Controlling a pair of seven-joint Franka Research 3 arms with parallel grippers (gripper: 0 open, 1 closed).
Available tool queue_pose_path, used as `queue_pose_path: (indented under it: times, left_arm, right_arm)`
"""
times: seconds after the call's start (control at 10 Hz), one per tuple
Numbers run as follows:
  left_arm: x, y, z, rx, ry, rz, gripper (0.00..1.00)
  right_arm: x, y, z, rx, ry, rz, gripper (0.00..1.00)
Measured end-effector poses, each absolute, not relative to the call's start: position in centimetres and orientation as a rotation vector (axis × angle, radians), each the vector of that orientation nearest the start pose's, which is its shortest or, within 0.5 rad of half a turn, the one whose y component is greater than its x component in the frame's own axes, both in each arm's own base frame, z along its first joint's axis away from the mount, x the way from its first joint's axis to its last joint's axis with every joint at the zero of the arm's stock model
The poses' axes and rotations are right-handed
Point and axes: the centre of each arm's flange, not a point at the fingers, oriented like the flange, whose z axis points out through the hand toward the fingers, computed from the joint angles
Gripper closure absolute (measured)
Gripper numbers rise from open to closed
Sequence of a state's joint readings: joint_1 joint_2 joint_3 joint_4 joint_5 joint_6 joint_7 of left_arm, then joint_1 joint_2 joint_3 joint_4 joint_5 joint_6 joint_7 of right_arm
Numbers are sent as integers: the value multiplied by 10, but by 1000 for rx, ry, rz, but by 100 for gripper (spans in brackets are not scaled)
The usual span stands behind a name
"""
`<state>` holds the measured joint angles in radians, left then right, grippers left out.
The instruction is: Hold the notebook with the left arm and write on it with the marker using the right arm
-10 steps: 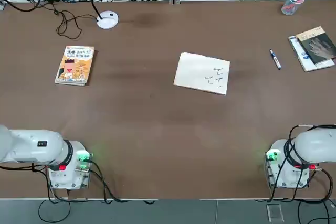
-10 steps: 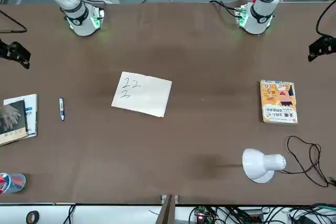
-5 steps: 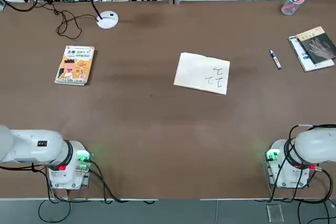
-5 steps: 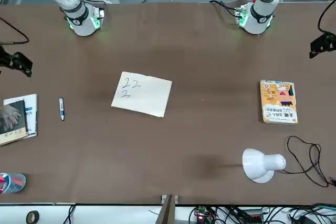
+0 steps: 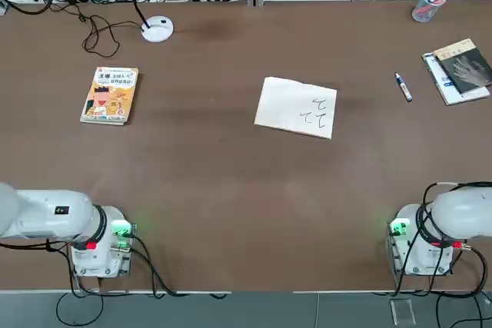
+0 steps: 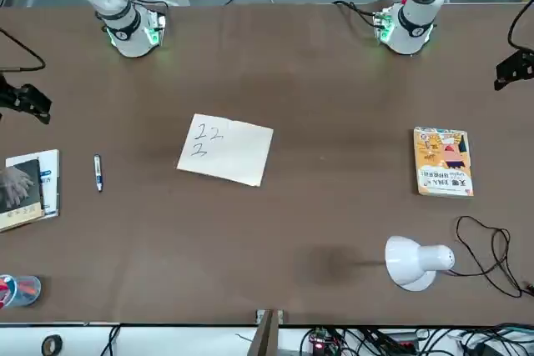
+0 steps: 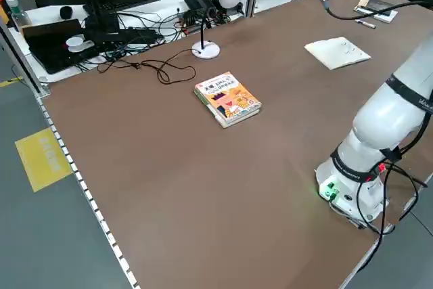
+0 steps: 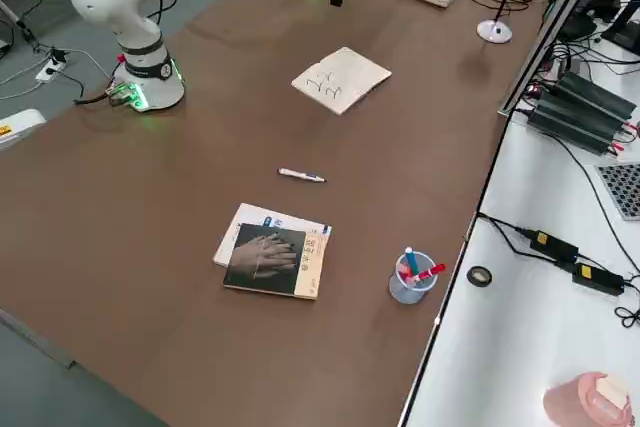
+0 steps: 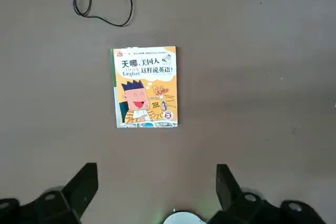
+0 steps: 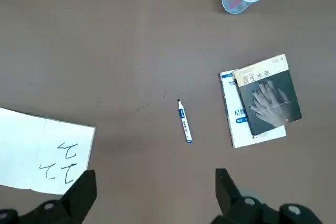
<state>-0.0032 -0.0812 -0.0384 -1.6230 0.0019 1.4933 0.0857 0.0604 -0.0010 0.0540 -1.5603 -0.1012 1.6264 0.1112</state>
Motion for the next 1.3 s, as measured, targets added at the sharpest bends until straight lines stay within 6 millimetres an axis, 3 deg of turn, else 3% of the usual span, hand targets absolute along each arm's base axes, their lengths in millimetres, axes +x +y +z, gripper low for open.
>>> queue_pose_path:
  times: [1.3]
  left_arm:
    - [523, -28, 638, -3128, 216, 73, 0]
  right_arm:
    - [562, 48, 645, -3221, 9, -207, 0]
